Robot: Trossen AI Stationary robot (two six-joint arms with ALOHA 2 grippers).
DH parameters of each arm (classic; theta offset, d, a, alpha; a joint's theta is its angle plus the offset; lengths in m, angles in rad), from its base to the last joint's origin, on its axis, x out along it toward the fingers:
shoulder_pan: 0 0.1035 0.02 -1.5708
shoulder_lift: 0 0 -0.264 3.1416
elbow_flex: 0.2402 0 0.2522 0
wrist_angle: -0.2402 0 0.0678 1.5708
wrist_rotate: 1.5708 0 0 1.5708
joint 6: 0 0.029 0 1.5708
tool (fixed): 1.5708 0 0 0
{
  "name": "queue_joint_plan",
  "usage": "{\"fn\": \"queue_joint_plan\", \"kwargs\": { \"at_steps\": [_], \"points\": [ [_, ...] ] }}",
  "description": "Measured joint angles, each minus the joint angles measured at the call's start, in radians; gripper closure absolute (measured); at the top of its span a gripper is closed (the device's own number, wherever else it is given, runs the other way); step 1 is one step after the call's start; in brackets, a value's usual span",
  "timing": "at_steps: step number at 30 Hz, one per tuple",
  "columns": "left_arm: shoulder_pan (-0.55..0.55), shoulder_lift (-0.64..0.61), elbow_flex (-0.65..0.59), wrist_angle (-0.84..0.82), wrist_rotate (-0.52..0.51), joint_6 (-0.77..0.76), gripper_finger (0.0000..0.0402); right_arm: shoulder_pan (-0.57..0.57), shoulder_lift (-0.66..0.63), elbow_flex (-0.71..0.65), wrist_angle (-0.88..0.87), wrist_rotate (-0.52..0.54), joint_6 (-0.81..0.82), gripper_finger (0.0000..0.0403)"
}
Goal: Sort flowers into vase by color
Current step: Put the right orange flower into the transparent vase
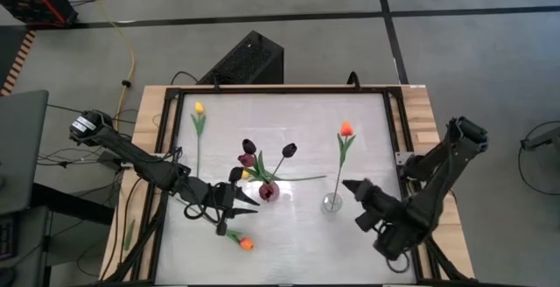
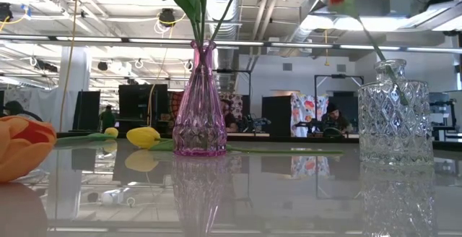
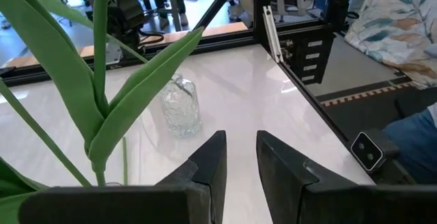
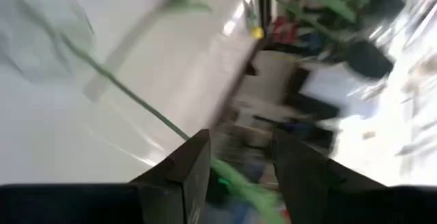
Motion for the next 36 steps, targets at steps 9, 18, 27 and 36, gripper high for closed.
{"fn": "queue_joint_plan", "kwargs": {
  "at_steps": [9, 18, 27, 36],
  "points": [
    [0.000, 0.000, 0.000, -0.038, 0.003, -0.017, 0.0331, 0.019, -0.151, 0.001, 0.012, -0.457, 0.938, 0.0223],
    [0.000, 0.000, 0.000, -0.071, 0.004, -0.013, 0.0332, 0.097, -0.340, -0.300, 0.046, -0.230, 1.416, 0.0283],
    [0.000, 0.000, 0.000, -0.063, 0.084, -0.021, 0.0332, 0.007, -0.695, -0.555, 0.125, -0.018, 1.484, 0.0383],
    [0.000, 0.000, 0.000, -0.058, 0.098, -0.044, 0.0332, -0.164, -1.136, -0.590, 0.124, -0.128, 1.216, 0.0386]
  ]
}}
